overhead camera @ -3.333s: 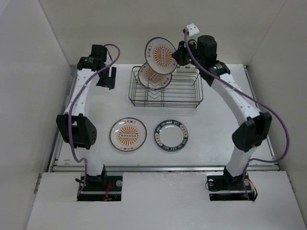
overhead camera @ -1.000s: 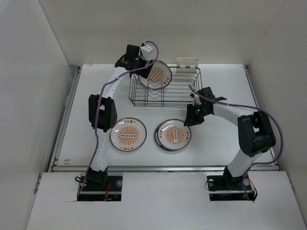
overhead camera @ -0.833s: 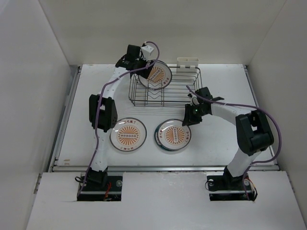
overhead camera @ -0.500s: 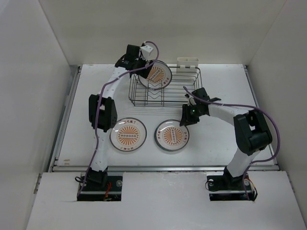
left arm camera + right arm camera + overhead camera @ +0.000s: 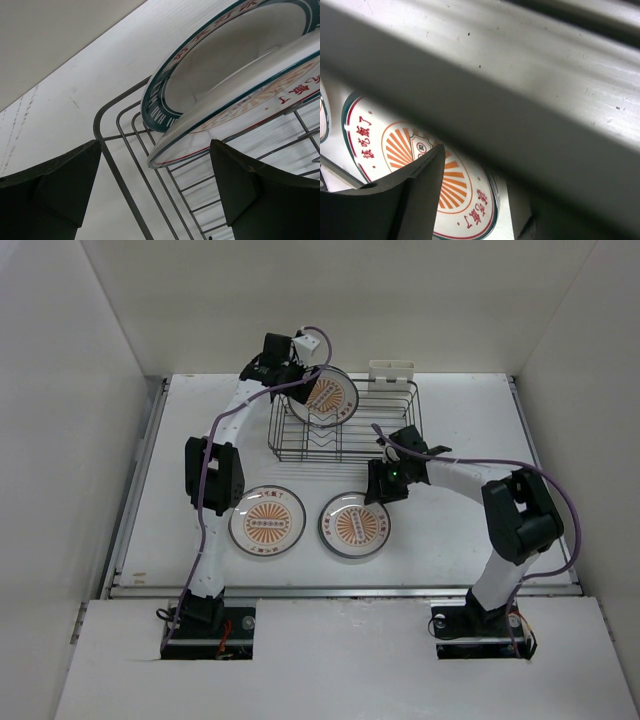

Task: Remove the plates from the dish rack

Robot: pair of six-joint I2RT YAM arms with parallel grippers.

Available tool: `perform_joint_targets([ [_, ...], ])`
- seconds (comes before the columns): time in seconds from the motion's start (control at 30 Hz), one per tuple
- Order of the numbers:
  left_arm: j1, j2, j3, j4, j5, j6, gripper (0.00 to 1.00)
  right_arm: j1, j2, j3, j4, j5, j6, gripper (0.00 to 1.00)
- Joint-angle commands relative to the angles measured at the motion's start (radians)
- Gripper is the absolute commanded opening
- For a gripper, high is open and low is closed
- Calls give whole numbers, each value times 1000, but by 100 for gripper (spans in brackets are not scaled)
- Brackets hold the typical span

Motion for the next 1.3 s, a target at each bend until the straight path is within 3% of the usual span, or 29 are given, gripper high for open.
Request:
perform_joint_targets([
  [0.0,-2,-17,44,19,27,34,88,22,-54,6,-111,-11,17,58],
  [0.13,-2,1,44,42,69,43,83,22,-83,36,-122,-11,6,60],
  [0.27,-2,13,44,62,147,34,71,22,-104,55,-155,0,-5,60],
  [0.43,-2,13,44,62,198,12,35,22,-104,75,-177,9,-14,60],
  [0.67,-2,-86,-17,87,77,22,9,22,-114,84,-186,0,-23,60],
  [0.8,-2,-138,-27,76,67,60,0,22,-114,93,-186,0,-23,60],
  [1.27,-2,-261,52,-91,100,32,0,22,-161,83,-186,-8,-23,60],
])
